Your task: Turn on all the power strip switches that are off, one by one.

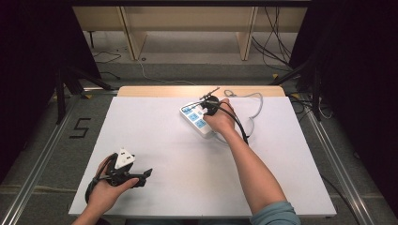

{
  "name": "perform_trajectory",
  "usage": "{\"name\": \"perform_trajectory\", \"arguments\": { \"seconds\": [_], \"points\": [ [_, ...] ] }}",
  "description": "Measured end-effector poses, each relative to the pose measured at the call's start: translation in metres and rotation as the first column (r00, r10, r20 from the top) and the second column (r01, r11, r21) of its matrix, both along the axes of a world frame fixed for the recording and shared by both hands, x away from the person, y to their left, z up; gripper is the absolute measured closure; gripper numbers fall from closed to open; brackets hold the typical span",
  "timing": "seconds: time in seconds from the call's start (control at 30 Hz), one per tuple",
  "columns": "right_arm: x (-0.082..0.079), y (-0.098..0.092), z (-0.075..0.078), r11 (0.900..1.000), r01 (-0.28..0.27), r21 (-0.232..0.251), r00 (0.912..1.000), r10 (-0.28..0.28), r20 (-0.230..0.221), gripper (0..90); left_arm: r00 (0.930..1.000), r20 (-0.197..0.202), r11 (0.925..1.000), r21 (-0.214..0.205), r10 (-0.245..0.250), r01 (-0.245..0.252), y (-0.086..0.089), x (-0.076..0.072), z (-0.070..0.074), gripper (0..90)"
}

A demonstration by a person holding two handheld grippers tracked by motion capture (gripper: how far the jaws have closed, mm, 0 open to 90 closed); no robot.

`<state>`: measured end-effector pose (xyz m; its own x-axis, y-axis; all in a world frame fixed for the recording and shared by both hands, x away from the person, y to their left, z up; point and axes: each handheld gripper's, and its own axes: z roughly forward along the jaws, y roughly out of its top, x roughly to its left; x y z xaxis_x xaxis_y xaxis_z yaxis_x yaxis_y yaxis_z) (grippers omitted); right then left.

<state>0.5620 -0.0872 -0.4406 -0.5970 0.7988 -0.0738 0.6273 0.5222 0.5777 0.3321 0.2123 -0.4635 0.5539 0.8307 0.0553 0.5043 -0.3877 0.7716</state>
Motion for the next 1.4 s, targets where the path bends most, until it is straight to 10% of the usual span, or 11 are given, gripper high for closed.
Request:
{"name": "perform_trajectory", "arguments": {
  "seconds": [1.4],
  "points": [
    [0.024, 0.018, 0.012, 0.9998, 0.002, -0.020, 1.0000, -0.002, 0.003, 90.0, 1.0000, -0.001, 1.0000, -0.002, -0.002, 0.002, 0.001, 0.000, 0.000, 16.4]
  ]
}}
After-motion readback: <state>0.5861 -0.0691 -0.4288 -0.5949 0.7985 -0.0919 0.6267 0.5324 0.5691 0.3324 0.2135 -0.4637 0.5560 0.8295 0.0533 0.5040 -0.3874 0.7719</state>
